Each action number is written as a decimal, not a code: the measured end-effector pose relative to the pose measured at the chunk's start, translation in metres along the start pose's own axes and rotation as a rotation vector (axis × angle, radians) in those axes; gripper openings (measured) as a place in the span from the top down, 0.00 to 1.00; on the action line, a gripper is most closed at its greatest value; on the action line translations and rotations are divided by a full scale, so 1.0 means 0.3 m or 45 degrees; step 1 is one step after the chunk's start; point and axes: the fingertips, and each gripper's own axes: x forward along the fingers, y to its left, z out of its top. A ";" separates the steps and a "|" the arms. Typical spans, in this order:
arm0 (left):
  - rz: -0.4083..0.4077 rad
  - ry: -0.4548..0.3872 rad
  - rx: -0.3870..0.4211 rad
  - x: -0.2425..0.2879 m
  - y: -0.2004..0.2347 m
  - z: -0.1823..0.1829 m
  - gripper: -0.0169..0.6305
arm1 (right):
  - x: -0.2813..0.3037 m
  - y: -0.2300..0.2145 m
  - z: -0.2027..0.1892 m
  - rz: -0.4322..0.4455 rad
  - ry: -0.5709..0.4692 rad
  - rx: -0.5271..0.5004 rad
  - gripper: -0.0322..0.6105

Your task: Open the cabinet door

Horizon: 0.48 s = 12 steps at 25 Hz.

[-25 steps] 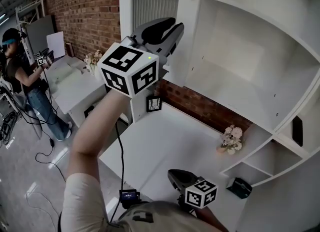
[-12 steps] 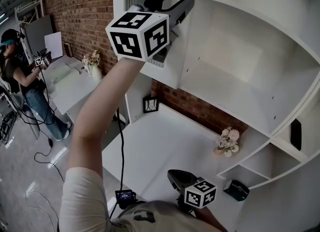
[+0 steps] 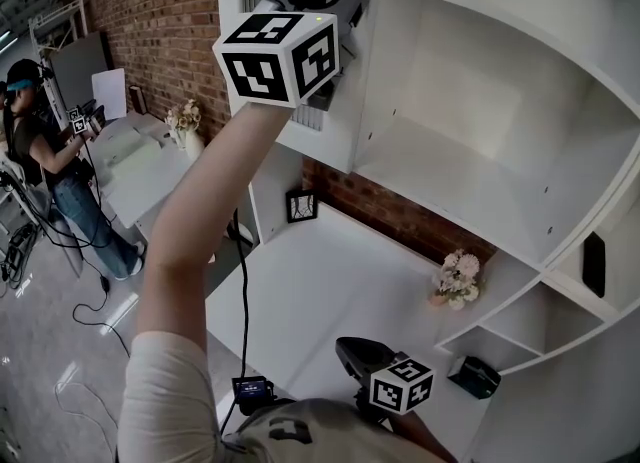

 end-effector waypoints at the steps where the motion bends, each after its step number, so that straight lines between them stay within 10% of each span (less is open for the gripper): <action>1: 0.003 -0.005 -0.005 0.001 0.002 0.000 0.76 | -0.003 -0.003 0.001 -0.004 -0.005 0.005 0.92; 12: -0.020 -0.022 0.031 -0.040 0.013 0.015 0.83 | -0.004 0.018 -0.009 -0.007 -0.004 0.004 0.92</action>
